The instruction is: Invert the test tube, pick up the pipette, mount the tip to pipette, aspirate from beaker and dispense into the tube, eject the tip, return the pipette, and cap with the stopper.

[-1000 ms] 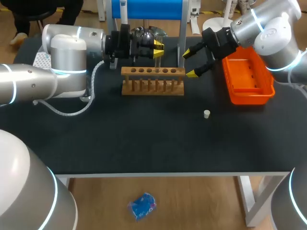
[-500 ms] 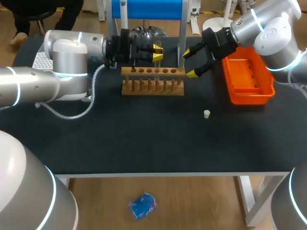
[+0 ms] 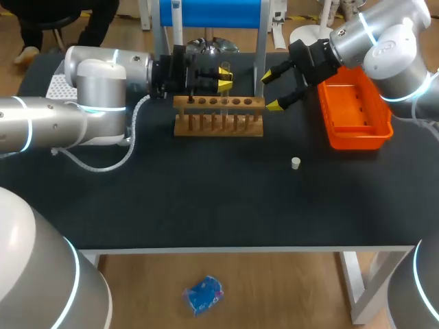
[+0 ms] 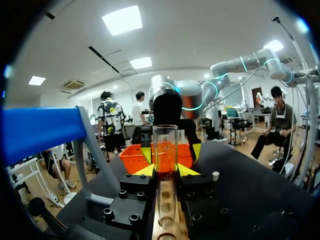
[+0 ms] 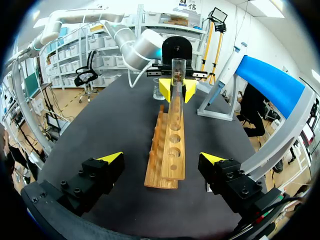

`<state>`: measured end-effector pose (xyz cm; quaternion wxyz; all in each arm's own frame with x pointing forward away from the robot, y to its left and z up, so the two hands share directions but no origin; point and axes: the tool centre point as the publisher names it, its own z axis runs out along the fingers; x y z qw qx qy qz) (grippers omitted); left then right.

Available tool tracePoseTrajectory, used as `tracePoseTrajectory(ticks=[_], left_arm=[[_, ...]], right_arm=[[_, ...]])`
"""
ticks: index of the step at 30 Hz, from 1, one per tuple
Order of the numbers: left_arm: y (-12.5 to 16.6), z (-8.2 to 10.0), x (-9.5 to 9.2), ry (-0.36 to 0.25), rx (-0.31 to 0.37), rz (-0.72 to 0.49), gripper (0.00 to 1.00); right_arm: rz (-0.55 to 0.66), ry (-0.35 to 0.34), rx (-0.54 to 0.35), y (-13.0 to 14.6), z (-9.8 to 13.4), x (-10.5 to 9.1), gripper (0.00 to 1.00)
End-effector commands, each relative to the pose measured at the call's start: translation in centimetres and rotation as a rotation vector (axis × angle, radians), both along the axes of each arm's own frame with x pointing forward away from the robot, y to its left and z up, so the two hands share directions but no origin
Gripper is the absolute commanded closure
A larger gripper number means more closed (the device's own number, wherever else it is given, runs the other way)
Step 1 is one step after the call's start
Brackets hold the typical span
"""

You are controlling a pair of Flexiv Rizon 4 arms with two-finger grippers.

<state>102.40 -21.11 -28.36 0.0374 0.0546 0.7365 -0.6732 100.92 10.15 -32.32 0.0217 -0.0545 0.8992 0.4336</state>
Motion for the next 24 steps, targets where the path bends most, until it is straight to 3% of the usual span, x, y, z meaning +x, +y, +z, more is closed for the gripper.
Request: tracePoseTrajectory(ticks=[1,13,14,15,24], left_arm=[[0.0,-0.5,0.5,0.008,-0.004,-0.011,1.00],[0.0,-1.0,0.9,0.035,-0.006,-0.002,1.00],[0.0,-0.9,0.9,0.035,-0.013,0.006,0.65],[0.1,-0.7,1.0,0.029,-0.013,0.008,0.00],[1.9,0.7,0.7,0.044,0.038,0.074,0.00]], right_arm=[[0.002,0.000,0.000,0.0,0.0,0.1,0.00],[0.002,0.000,0.000,0.0,0.0,0.1,0.00],[0.002,0.000,0.000,0.0,0.0,0.1,0.00],[0.002,0.000,0.000,0.0,0.0,0.1,0.00],[0.002,0.000,0.000,0.0,0.0,0.1,0.00]])
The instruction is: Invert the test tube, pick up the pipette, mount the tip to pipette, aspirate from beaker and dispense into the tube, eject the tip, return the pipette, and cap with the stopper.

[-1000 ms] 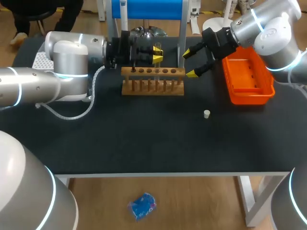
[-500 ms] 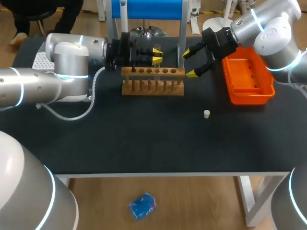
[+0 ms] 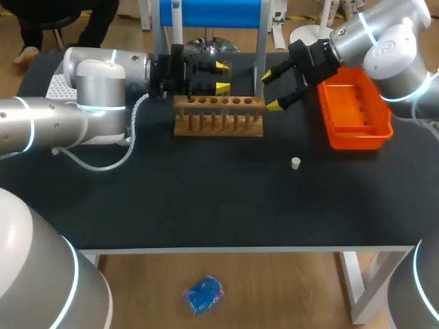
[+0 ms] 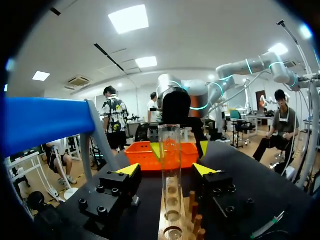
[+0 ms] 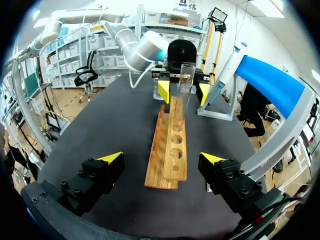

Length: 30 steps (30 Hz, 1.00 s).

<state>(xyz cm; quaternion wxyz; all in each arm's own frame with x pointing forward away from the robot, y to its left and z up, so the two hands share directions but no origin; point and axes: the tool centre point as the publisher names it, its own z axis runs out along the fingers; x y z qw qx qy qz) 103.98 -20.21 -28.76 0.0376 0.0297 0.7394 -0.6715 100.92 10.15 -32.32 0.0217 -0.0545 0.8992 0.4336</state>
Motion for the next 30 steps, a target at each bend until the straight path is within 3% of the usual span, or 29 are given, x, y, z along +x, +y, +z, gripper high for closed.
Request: tracePoseTrajectory(ticks=[1,13,23,30], left_arm=[[1.5,1.3,-0.9,0.011,0.040,0.053,0.00],[6.3,3.8,-2.5,0.027,0.077,0.266,0.00],[10.7,6.8,-6.4,0.028,0.129,0.483,0.00],[10.9,7.2,-6.9,0.032,0.138,0.497,0.00]], right_arm=[[0.002,0.000,0.000,0.0,0.0,0.1,0.00],[0.002,0.000,0.000,0.0,0.0,0.1,0.00],[0.002,0.000,0.000,0.0,0.0,0.1,0.00],[0.002,0.000,0.000,0.0,0.0,0.1,0.00]])
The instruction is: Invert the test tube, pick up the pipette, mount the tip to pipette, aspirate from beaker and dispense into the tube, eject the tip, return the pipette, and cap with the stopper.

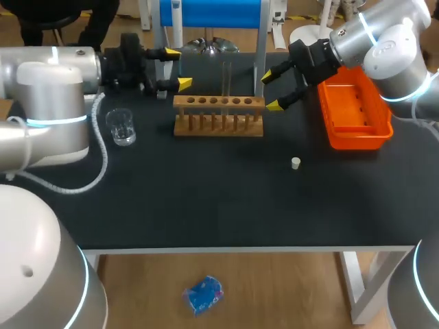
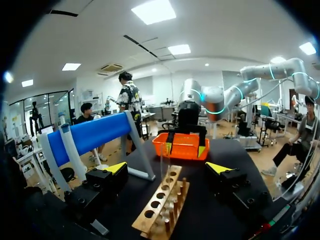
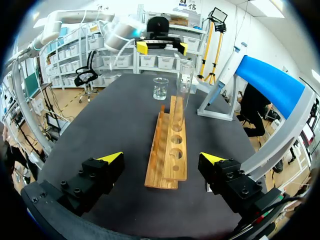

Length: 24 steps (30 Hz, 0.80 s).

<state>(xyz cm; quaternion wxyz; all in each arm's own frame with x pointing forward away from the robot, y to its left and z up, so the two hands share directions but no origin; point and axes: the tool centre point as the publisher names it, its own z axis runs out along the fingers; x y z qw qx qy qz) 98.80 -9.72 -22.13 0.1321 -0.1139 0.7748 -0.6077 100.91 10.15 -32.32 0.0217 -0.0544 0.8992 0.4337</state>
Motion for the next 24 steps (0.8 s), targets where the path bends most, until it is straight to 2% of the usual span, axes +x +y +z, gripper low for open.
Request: tracePoseTrajectory(ticks=[1,14,19,24], left_arm=[[0.4,0.6,-1.7,-0.027,0.020,0.147,0.00],[0.4,0.6,-1.7,-0.027,0.020,0.147,0.00],[3.0,1.2,-1.9,0.015,-0.020,0.238,0.00],[6.5,1.5,-2.2,0.036,-0.019,0.321,0.00]], right_arm=[[0.002,0.000,0.000,0.0,0.0,0.1,0.00],[0.002,0.000,0.000,0.0,0.0,0.1,0.00],[0.002,0.000,0.000,0.0,0.0,0.1,0.00],[0.002,0.000,0.000,0.0,0.0,0.1,0.00]])
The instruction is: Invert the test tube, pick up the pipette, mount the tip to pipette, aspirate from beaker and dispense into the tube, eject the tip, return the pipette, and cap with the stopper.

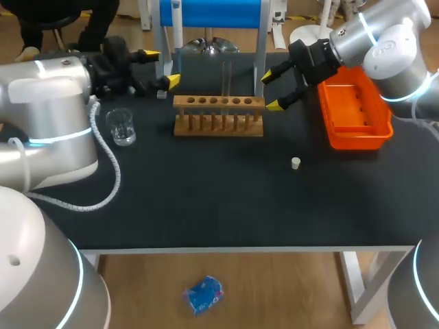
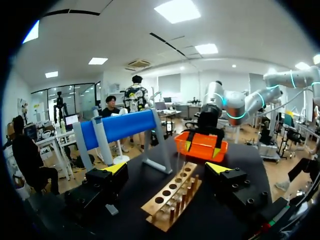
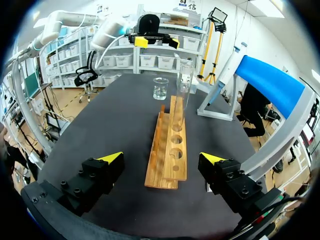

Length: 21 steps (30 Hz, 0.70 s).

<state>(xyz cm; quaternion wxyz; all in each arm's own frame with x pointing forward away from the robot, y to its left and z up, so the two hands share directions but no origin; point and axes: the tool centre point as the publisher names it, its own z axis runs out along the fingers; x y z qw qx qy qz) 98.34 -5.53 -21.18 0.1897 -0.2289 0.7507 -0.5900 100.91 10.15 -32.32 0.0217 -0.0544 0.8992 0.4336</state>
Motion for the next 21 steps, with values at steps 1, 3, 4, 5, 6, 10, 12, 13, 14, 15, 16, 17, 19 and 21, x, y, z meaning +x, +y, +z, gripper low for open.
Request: tracePoseTrajectory(ticks=[1,3,4,5,6,10,12,13,14,15,16,17,19,21], left_arm=[[3.0,0.6,-1.9,-0.002,-0.012,0.069,0.00],[4.4,0.5,-2.0,-0.002,0.004,0.099,0.00],[5.1,0.3,-2.1,0.006,0.000,0.105,0.00],[5.9,0.2,-2.1,0.002,0.011,0.137,0.00],[6.7,0.0,-2.1,0.008,0.033,0.154,0.00],[10.0,-0.7,-1.9,0.020,0.060,0.257,0.00],[11.6,-1.0,-2.0,0.026,0.080,0.301,0.00],[12.3,-1.2,-2.0,0.027,0.083,0.315,0.00],[13.1,-1.5,-1.9,0.028,0.085,0.337,0.00],[13.9,-1.9,-1.8,0.034,0.096,0.357,0.00],[14.6,-2.4,-1.7,0.037,0.105,0.375,0.00],[15.2,-2.7,-1.7,0.042,0.099,0.391,0.00],[16.3,-3.6,-1.5,0.048,0.119,0.441,0.00],[16.3,-3.6,-1.5,0.048,0.119,0.441,0.00]], right_arm=[[0.002,0.000,0.000,0.0,0.0,0.1,0.00],[0.002,0.000,0.000,0.0,0.0,0.1,0.00],[0.002,0.000,0.000,0.0,0.0,0.1,0.00],[0.002,0.000,0.000,0.0,0.0,0.1,0.00],[0.002,0.000,0.000,0.0,0.0,0.1,0.00],[0.002,0.000,0.000,0.0,0.0,0.1,0.00],[0.002,0.000,0.000,0.0,0.0,0.1,0.00],[0.002,0.000,0.000,0.0,0.0,0.1,0.00],[0.002,0.000,0.000,0.0,0.0,0.1,0.00],[0.002,0.000,0.000,0.0,0.0,0.1,0.00],[0.002,0.000,0.000,0.0,0.0,0.1,0.00],[0.002,0.000,0.000,0.0,0.0,0.1,0.00],[0.002,0.000,0.000,0.0,0.0,0.1,0.00],[0.002,0.000,0.000,0.0,0.0,0.1,0.00]])
